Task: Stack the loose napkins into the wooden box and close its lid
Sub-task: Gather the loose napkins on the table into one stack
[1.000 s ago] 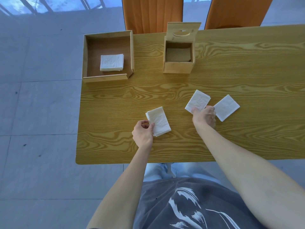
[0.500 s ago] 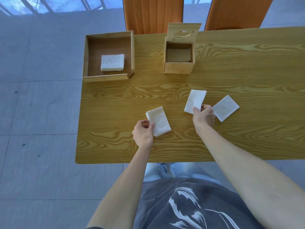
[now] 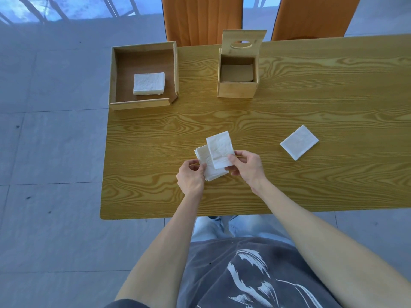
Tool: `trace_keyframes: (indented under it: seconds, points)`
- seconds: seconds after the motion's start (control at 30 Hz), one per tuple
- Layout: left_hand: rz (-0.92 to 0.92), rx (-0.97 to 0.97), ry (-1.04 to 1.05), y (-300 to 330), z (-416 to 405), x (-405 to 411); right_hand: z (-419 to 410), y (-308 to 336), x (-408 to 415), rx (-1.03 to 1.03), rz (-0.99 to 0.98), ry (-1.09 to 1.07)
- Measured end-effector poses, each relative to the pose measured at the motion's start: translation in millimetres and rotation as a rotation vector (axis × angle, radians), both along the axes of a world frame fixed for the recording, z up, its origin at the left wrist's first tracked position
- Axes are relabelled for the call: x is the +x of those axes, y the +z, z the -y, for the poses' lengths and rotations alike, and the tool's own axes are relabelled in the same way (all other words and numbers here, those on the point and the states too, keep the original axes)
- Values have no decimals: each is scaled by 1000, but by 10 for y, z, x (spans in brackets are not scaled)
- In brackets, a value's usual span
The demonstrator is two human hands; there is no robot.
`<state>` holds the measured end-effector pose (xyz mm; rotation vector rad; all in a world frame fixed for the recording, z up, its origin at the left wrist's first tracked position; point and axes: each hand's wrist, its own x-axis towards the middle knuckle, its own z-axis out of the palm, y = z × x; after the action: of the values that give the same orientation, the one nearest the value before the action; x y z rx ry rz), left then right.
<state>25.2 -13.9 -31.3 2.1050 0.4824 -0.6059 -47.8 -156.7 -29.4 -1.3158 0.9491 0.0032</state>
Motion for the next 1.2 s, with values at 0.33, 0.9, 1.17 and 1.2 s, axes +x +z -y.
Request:
trace_keyframes:
  seconds: [0.33,0.9,1.17,1.2]
  points:
    - [4,-23,-2,-25,-16,0,-208,-116,-21,-105,-97,84]
    - [22,-28,-69,-17,48,-48,-202,-65,18,-589,-362,250]
    - [18,-53,-173,-22,389,-108,103,-69,-153,-599,-401,186]
    - [20,-54,-187,-23,439,-118,147,-69,-173,-599,-407,179]
